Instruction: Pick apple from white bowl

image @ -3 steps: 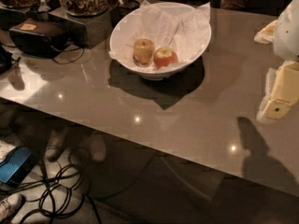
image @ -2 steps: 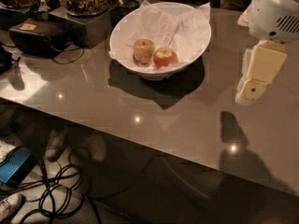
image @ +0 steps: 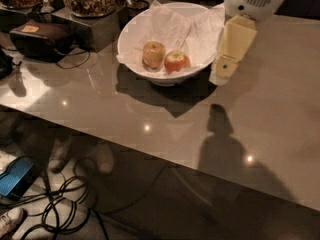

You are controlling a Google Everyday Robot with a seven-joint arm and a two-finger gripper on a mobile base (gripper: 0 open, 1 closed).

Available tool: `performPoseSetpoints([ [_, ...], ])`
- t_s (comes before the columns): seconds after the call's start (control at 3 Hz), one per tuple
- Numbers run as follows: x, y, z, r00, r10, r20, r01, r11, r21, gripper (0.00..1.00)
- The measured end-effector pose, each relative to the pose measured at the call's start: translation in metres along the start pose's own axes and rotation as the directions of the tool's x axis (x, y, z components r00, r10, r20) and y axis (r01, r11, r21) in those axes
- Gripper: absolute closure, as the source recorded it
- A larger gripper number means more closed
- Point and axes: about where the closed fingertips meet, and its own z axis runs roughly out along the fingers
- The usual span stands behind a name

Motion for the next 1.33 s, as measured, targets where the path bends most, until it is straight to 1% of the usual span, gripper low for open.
performPoseSetpoints([
  [0.33,-0.01,-0.003,-0.002,1.0,-0.008,0.025,0.008,0.9998,0.019,0.0],
  [0.67,-0.02,-0.007,0.001,0.998,0.004,0.062,-0.005,0.9999,0.016,0.0],
  [1.0,-0.041,-0.025,0.009,0.994,0.065,0.087,-0.065,0.9979,-0.001,0.0],
  [1.33,-0.065,-0.044,0.017,0.988,0.121,0.093,-0.119,0.9926,-0.021,0.0],
])
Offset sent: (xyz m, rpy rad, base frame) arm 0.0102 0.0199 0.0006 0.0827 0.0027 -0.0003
